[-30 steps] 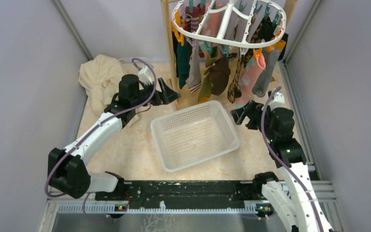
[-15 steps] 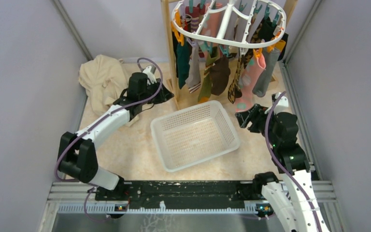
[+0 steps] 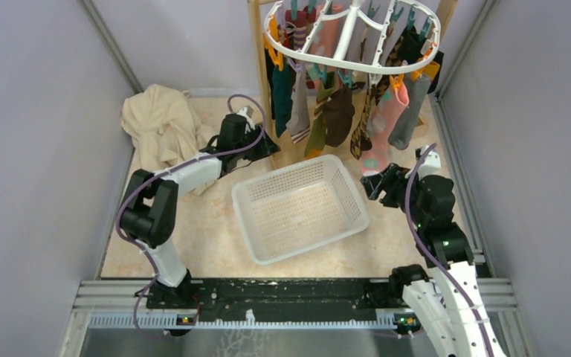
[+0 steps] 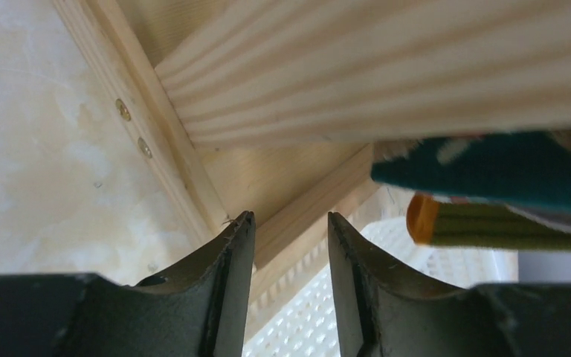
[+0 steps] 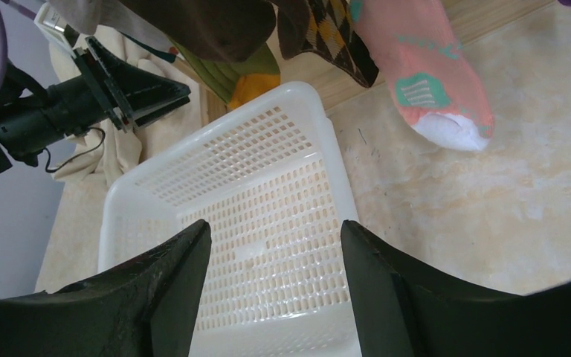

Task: Remove the socks clipped to the hanger
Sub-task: Move the clothesline to the center of the board.

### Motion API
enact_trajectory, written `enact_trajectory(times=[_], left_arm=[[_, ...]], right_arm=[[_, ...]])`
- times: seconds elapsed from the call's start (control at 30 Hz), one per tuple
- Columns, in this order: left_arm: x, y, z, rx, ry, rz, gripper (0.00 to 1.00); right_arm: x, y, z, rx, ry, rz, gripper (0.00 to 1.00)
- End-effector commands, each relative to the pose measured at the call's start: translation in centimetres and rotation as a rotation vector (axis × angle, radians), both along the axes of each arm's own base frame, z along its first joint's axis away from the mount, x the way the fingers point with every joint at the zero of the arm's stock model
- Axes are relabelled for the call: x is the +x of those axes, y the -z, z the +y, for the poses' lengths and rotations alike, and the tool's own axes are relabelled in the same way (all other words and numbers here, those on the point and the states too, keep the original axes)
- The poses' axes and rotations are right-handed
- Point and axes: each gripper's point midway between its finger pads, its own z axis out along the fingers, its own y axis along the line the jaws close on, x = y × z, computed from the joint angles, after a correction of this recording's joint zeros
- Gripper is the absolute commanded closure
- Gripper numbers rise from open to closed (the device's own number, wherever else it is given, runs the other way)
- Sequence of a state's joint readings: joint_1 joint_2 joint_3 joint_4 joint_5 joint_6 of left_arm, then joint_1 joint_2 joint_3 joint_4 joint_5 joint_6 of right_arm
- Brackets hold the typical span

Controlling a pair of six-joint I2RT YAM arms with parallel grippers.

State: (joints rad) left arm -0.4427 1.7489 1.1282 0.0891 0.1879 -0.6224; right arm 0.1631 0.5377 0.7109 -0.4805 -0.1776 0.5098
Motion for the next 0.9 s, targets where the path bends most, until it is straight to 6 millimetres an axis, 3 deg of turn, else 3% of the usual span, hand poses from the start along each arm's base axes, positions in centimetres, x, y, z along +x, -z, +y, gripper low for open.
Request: enact_trajectory(times=[0.0, 0.1, 0.3, 0.43, 0.87], left_arm=[[2.3, -0.6, -1.9, -0.128, -0.050, 0.003, 0.50], [3.2, 0.3, -2.0, -0.177, -0.103, 0.028, 0.52], [4.7, 0.6, -2.1, -0.314, -0.157, 0.026, 0.74], [6.1, 0.8, -1.8, -0.394, -0.168, 0.032, 0.78], [12.5, 1.4, 3.8, -0.372, -0.256, 0.008, 0.78]], right_arm=[[0.5, -1.0, 0.0, 0.019, 0.007, -0.043, 0.34], [0.6, -0.8, 0.0, 0.019, 0.007, -0.039, 0.34], [0.7, -0.7, 0.1, 0.018, 0.007, -0.031, 0.34], [1.0, -0.3, 0.1, 0.015, 0.007, -0.018, 0.34], [2.1, 0.4, -0.2, -0.008, 0.027, 0.008, 0.33]])
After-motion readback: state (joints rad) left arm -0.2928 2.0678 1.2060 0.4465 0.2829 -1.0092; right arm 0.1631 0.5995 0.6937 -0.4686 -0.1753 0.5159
